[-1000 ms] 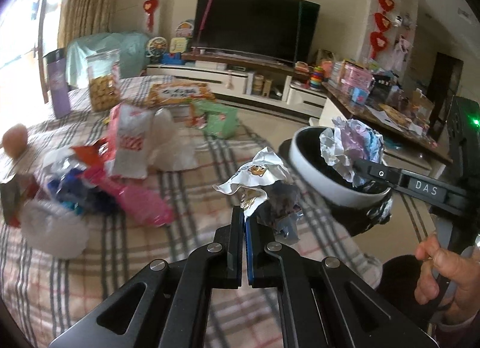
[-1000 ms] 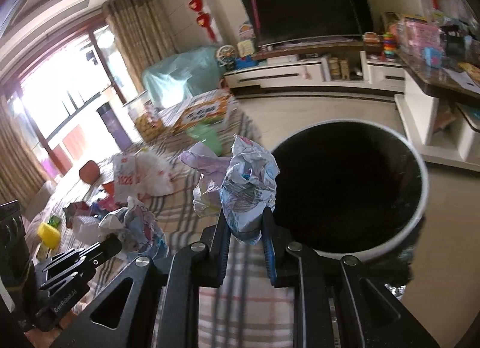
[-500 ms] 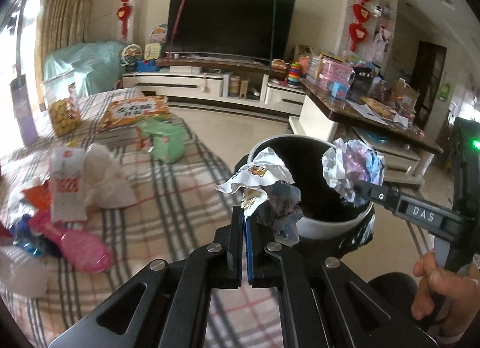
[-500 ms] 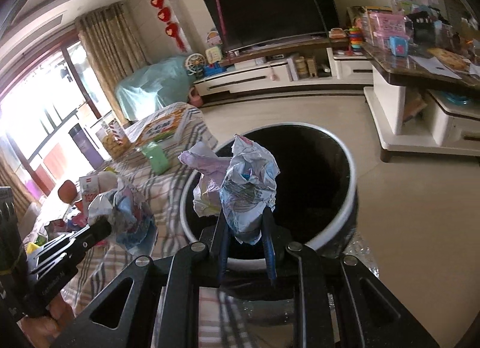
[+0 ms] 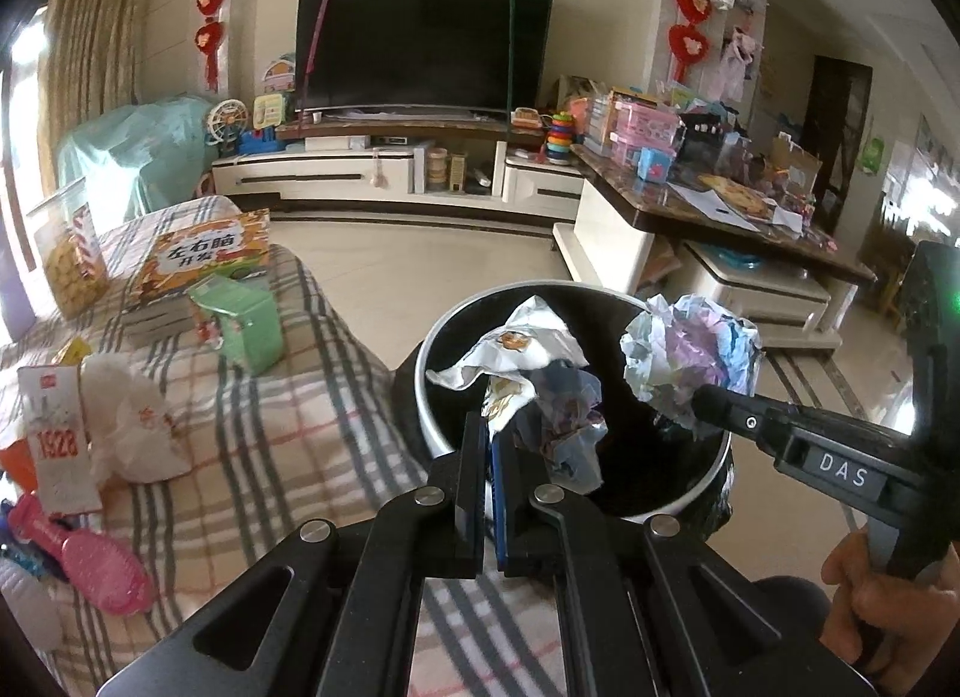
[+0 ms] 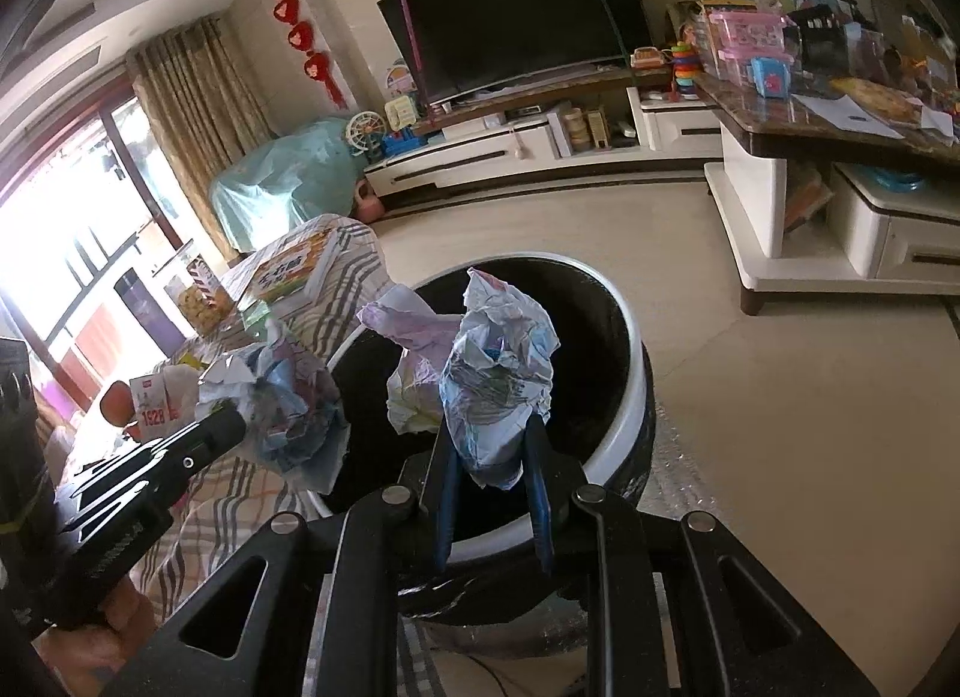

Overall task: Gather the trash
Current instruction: 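Open both grippers to drop the wrappers into the bin, then move both open grippers back over the table trash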

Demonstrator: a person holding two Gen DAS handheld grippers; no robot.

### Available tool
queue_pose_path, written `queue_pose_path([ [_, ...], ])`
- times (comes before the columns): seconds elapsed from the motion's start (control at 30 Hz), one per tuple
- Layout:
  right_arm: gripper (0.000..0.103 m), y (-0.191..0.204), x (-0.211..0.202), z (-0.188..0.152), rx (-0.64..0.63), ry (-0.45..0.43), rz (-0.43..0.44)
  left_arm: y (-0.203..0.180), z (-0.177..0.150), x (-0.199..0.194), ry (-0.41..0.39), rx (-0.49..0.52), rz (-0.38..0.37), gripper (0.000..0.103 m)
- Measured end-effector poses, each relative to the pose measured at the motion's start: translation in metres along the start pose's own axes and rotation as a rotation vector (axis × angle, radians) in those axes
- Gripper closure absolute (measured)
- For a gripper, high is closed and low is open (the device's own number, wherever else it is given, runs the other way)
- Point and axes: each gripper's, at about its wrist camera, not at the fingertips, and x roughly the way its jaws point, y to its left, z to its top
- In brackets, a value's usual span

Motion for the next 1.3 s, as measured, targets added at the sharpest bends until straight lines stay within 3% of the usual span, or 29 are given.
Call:
queue_pose_path([
  [0.2,0.079,0.000,0.005,0.005,-0.016,-0.003,-0.017,-0.006,0.007,0.012,0.010,-0.014,0.002,0.102],
  [0.27,0.079,0.000,0.007,0.007,-0.022,0.001,-0.021,-0.006,0.008,0.015,0.017,-0.018,-0.005,0.096],
  [0.3,0.077,0.000,0.009,0.007,-0.019,0.008,-0.023,-0.006,0.009,0.016,0.022,-0.019,-0.008,0.093],
  [0.37,0.063,-0.002,0.010,0.007,-0.014,0.009,-0.024,-0.005,0.008,0.014,0.018,-0.031,0.001,0.064],
  [0.43,0.047,-0.003,0.009,0.006,-0.009,0.003,-0.024,-0.004,0.005,0.009,0.000,-0.040,0.005,0.056],
  [0.47,0.040,-0.003,0.008,0.006,-0.006,-0.003,-0.021,-0.003,0.002,0.006,0.000,-0.041,0.009,0.055],
  [0.73,0.027,0.011,0.001,-0.004,-0.012,-0.015,-0.001,0.021,-0.028,-0.021,0.017,-0.112,0.038,0.050],
  [1.3,0.024,0.100,0.004,-0.041,-0.112,0.029,0.145,0.077,-0.094,-0.122,0.006,-0.259,0.169,0.049],
])
